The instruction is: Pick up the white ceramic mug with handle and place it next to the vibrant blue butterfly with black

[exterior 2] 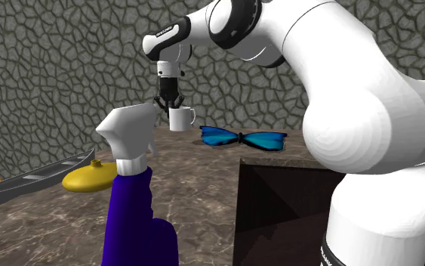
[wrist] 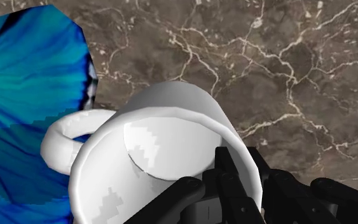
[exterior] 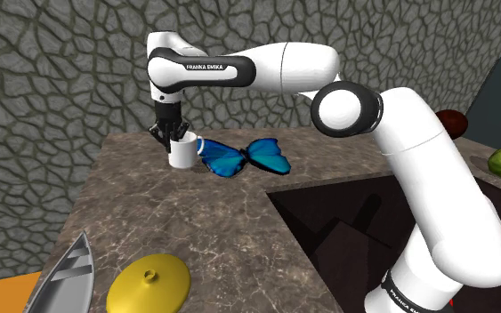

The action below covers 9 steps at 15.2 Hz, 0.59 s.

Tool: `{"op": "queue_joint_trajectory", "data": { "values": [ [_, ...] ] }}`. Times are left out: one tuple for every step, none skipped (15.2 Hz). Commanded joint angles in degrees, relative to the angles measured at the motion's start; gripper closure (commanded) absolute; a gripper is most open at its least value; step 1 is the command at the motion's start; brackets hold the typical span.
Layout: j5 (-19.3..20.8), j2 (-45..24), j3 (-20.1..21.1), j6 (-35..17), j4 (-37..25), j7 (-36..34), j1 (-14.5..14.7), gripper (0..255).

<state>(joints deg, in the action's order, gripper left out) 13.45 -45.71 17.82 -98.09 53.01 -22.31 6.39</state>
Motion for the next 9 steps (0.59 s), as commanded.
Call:
{"op": "queue_joint_trajectory", "data": {
  "values": [
    [0.0, 0.5, 0.1, -1.9, 2.4, -0.3, -0.3, 255],
    [0.0, 0.6, 0.1, -2.7, 3.3, -0.4, -0.4, 255],
    [0.0, 0.6, 0.1, -3.5, 4.1, -0.4, -0.6, 255],
    [0.1, 0.6, 0.0, -4.3, 4.9, -0.5, -0.7, 255],
    [0.1, 0.6, 0.0, -5.0, 5.7, -0.6, -0.8, 255],
    [0.1, 0.5, 0.0, -5.8, 6.4, -0.7, -0.8, 255],
    [0.2, 0.5, 0.0, -6.5, 7.1, -0.7, -0.9, 255],
    [0.2, 0.4, 0.0, -7.2, 7.7, -0.8, -1.0, 255],
    [0.3, 0.3, -0.1, -7.9, 8.3, -0.9, -1.1, 255]
  ]
}}
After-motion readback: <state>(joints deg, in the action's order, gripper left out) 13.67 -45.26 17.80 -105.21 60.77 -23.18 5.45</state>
